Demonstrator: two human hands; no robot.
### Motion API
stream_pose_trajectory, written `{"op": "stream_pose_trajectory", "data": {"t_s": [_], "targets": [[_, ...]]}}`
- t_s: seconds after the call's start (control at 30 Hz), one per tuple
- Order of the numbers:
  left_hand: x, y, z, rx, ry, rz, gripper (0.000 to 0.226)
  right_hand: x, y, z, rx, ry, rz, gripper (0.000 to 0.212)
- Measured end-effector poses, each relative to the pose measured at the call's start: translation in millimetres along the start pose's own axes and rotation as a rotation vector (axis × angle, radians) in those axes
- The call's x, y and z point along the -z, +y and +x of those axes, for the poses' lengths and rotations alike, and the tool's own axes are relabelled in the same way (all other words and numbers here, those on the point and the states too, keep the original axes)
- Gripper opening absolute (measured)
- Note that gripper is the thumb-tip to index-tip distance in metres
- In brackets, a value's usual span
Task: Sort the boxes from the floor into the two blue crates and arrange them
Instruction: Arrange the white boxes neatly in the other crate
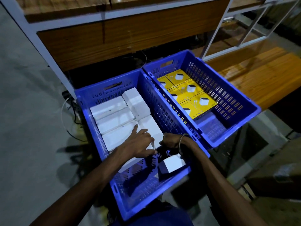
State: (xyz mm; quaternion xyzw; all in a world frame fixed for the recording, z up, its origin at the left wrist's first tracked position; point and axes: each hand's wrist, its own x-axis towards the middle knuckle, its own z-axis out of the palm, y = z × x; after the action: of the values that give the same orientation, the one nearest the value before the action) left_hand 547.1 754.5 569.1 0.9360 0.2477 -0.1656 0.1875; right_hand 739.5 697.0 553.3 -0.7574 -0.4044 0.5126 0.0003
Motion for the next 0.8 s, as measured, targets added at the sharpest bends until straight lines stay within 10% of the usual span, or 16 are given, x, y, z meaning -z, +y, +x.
{"op": "stream_pose_trajectory", "data": {"t_s": [0.1,0.23,0.6,0.8], "targets": [[11.5,19.9,-18.6,-0.028,0.081,-0.327,0.05,7.4,-7.2,-23.8,0.047,0.058,0.224,0.01],[13.3,55.5,-39.3,-0.122,0.011,-0.839,0.042,16.7,8.7,-67.2,0.241,0.078,0.447,0.045],[6.8,63.7,-28.9,-0.153,0.331,-0.342,0.073,15.2,59.5,-110.1,0.502,0.232,0.572,0.037],[4.8,42.6,-43.0,0.061,0.449,-0.828,0.052,13.1,47.5,-116.2,0.516,0.311,0.51,0.031]]}}
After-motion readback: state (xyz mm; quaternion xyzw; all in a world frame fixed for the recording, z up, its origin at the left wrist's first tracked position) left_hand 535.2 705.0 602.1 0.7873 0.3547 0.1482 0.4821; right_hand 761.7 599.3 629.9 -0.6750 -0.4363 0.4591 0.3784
